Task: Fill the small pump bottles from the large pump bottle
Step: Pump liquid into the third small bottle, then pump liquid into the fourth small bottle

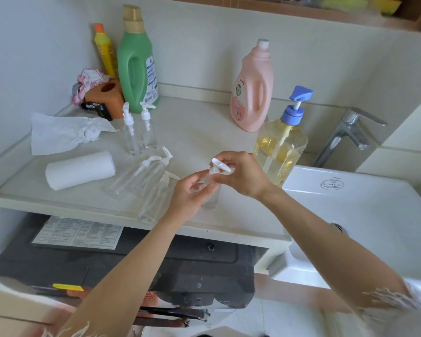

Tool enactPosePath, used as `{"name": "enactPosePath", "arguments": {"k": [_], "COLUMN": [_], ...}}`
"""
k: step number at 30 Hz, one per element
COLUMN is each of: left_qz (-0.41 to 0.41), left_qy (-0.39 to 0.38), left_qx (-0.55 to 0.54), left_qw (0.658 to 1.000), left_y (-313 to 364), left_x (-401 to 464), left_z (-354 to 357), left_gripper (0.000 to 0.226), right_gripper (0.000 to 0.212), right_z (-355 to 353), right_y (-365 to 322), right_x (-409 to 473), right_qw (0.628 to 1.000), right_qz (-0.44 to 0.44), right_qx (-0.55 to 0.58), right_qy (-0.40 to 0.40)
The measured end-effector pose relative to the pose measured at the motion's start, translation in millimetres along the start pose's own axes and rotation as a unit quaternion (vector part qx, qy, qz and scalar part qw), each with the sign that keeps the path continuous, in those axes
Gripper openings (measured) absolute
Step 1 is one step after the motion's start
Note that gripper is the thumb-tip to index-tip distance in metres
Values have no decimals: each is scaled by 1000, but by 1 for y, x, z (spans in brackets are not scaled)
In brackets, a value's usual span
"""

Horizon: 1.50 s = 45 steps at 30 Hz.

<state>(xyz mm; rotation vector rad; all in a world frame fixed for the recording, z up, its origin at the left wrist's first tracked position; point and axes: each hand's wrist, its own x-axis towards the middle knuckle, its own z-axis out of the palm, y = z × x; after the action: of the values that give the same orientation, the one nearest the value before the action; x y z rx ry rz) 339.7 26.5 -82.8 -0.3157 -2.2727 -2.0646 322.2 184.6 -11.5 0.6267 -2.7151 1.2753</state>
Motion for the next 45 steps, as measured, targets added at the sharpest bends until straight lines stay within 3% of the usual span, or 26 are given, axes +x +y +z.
{"name": "enactPosePath", "arguments": {"k": [2,4,7,12,16,22,28,34,41,45], "left_qz": [-7,-12,-12,1,-1,2,-20,1,-10,-4], "left_qy": [-2,-6,-10,20,47,67,40,89,73,72], "left_qx": [-5,5,26,25,28,61,175,294,412,457], "left_qw": [1000,1000,1000,999,998,996,984,952,908,887], "left_y": [-2,-3,-4,-4,-6,-4,9,29,10,1], "left_x": [0,2,3,-2,-3,-7,-4,12,-1,-7], "left_z": [-1,-2,-3,3,6,10,-4,-77,-100,-100], "left_gripper": [33,34,52,37,32,35,47,37,32,32], "right_gripper": [15,16,22,8,18,4,11,3,3,18], "right_z": [4,-3,-13,4,12,15,8,4,49,65], "right_y": [-1,-2,-1,4,2,1,5,-9,-3,11], "right_x": [0,1,2,-6,-10,-13,2,69,157,173], "right_qw": [999,999,998,999,997,997,993,982,990,987], "right_qz": [3,-15,-22,-15,7,15,56,11,8,64], "right_qx": [-27,-50,-32,-42,-46,-24,79,65,-32,-21], "right_qy": [20,-15,-57,13,65,69,63,177,137,148]}}
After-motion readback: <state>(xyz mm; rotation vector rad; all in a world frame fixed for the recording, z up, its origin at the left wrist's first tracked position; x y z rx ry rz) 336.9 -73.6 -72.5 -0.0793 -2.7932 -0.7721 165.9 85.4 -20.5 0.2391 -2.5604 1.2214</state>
